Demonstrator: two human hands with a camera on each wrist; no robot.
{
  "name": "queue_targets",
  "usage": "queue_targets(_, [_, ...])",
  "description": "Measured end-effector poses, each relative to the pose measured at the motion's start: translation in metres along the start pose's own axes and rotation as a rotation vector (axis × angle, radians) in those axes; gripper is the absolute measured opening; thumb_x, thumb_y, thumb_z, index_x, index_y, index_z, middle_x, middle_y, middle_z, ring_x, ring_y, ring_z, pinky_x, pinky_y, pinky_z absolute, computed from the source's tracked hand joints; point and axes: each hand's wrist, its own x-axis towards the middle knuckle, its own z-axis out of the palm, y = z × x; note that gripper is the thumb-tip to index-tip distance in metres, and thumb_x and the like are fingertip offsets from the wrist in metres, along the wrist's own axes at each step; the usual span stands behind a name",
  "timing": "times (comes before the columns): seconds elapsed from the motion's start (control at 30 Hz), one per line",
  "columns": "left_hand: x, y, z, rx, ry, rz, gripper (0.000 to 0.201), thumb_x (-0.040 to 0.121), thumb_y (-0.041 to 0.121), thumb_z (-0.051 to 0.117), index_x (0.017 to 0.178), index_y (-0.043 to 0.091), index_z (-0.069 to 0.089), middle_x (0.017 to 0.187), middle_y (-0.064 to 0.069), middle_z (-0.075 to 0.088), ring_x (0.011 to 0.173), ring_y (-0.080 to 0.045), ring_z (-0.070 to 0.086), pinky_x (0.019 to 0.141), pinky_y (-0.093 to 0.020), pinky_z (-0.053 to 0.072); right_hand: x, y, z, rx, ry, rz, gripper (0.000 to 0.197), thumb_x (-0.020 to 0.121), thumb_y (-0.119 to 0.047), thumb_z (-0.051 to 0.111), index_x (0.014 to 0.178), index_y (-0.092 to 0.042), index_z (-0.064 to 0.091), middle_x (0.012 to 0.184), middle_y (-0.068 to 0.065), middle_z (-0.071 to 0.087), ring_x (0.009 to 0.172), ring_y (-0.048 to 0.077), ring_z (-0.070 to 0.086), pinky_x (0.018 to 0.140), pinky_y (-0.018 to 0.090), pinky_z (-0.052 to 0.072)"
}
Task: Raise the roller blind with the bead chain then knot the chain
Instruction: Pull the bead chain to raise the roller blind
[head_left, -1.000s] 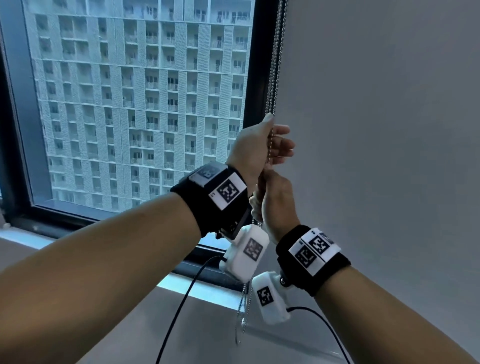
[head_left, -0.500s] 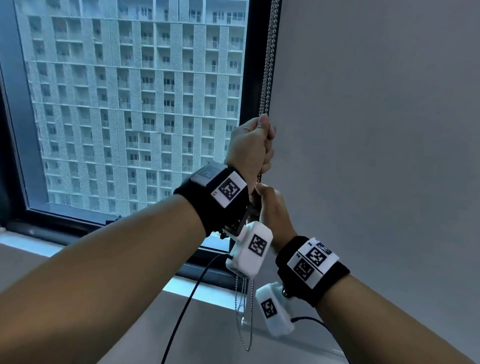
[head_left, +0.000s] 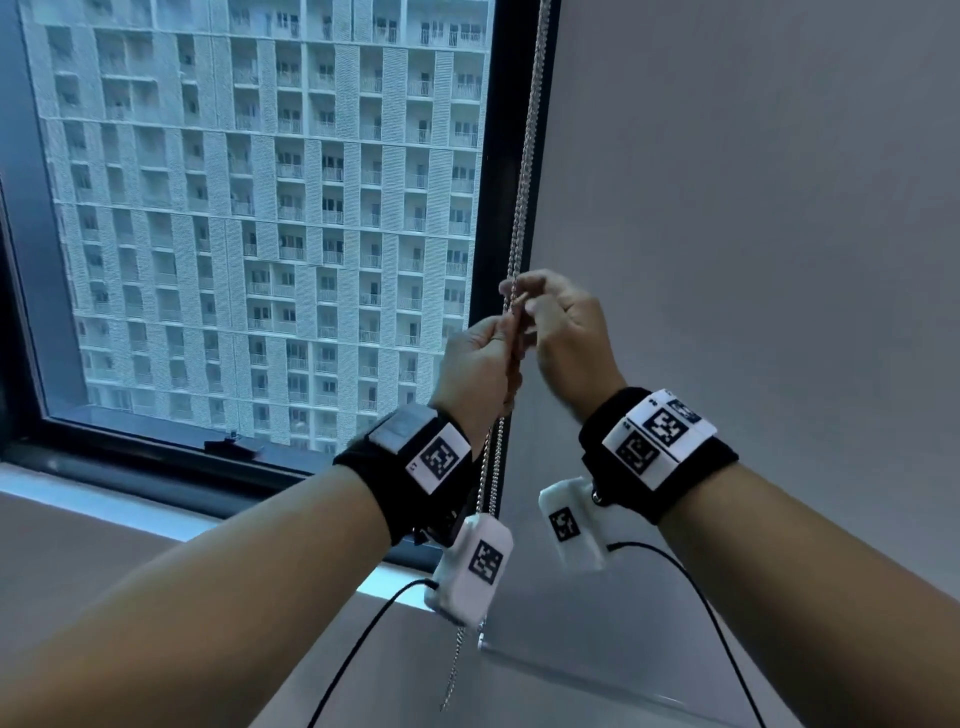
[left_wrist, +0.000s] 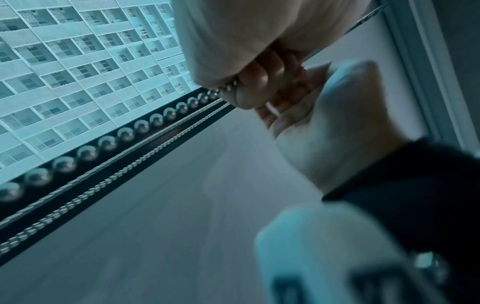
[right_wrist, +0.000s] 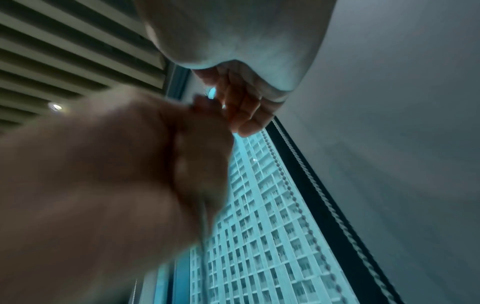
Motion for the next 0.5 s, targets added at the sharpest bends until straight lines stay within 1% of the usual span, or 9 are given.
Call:
queue_targets(0.07, [-0.007,-0.014,-0.004,0.028,0.0,-0.042,0.041,0.1,0.024,0.039,0.06,0.019,0.045,0.045,0.005,0.033,0.035,-0.008,0.026,0.036,-0.017,0.017,0.008,-0.014,0.003,0.025,-0.011,-0.023,0.029,0.092,-0.018,0.038,0.101,-0.004,0.062,0.076,0.017,0.057,0.065,0.024,0.05,0.054,0.035,0.043])
queue_targets(0.13, [-0.015,-0.028,-0.006,0.069,0.007,-0.072,0.04,0.1,0.024,0.039,0.061,0.017,0.046,0.047,0.003,0.032,0.037,-0.009,0.026,0.037,-0.02,0.016,0.015,-0.022,0.007,0.074,-0.019,-0.001,0.03,0.099,-0.026,0.036,0.102,-0.007,0.058,0.074,0.013,0.057,0.063,0.023,0.052,0.054,0.031,0.044])
queue_targets(0.17, [-0.018,-0.033,-0.007,0.081,0.013,-0.083,0.039,0.1,0.025,0.039,0.063,0.016,0.046,0.048,0.001,0.032,0.037,-0.009,0.026,0.038,-0.021,0.017,0.016,-0.024,0.011,0.117,-0.024,0.039,0.031,0.102,-0.029,0.034,0.1,-0.007,0.056,0.07,0.01,0.054,0.057,0.02,0.05,0.05,0.03,0.044])
queue_targets(0.23, [-0.024,-0.039,-0.007,0.076,0.022,-0.106,0.037,0.1,0.025,0.04,0.065,0.013,0.047,0.048,0.001,0.033,0.038,-0.008,0.027,0.038,-0.021,0.019,0.016,-0.024,0.018,0.211,-0.027,0.119,0.032,0.106,-0.031,0.031,0.088,-0.012,0.049,0.062,0.004,0.041,0.046,0.016,0.035,0.04,0.025,0.033])
queue_targets(0.3, [-0.026,-0.041,-0.007,0.037,0.006,-0.122,0.035,0.099,0.023,0.041,0.066,0.011,0.048,0.047,0.003,0.036,0.038,-0.006,0.029,0.038,-0.019,0.022,0.013,-0.021,0.023,0.271,-0.008,0.143,0.033,0.106,-0.029,0.03,0.077,-0.017,0.04,0.059,0.003,0.031,0.044,0.015,0.024,0.037,0.02,0.022])
queue_targets(0.33, [-0.027,-0.041,-0.006,0.012,-0.01,-0.128,0.034,0.099,0.022,0.042,0.067,0.01,0.05,0.048,0.002,0.038,0.039,-0.005,0.031,0.04,-0.018,0.023,0.012,-0.02,0.025,0.29,0.003,0.137,0.034,0.106,-0.028,0.03,0.074,-0.019,0.037,0.059,0.004,0.027,0.044,0.014,0.021,0.036,0.018,0.02])
queue_targets(0.4, [-0.028,-0.04,-0.006,-0.035,-0.05,-0.141,0.036,0.099,0.022,0.042,0.069,0.007,0.056,0.054,-0.002,0.042,0.044,-0.008,0.035,0.045,-0.021,0.026,0.01,-0.021,0.026,0.322,0.014,0.121,0.035,0.105,-0.025,0.029,0.071,-0.021,0.032,0.057,0.003,0.025,0.04,0.011,0.018,0.036,0.015,0.018])
queue_targets(0.47, [-0.029,-0.04,-0.009,-0.075,-0.063,-0.178,0.039,0.099,0.023,0.042,0.068,0.007,0.061,0.059,-0.008,0.05,0.047,-0.013,0.045,0.049,-0.025,0.035,0.01,-0.023,0.026,0.362,0.014,0.13,0.036,0.105,-0.024,0.03,0.069,-0.022,0.031,0.055,0.002,0.024,0.037,0.009,0.016,0.037,0.013,0.018])
queue_targets(0.5, [-0.029,-0.039,-0.01,-0.083,-0.058,-0.195,0.04,0.099,0.026,0.042,0.071,0.006,0.062,0.062,-0.01,0.054,0.049,-0.016,0.05,0.051,-0.027,0.04,0.01,-0.024,0.027,0.375,0.014,0.135,0.037,0.105,-0.024,0.03,0.068,-0.022,0.031,0.055,0.002,0.024,0.037,0.009,0.016,0.037,0.013,0.018])
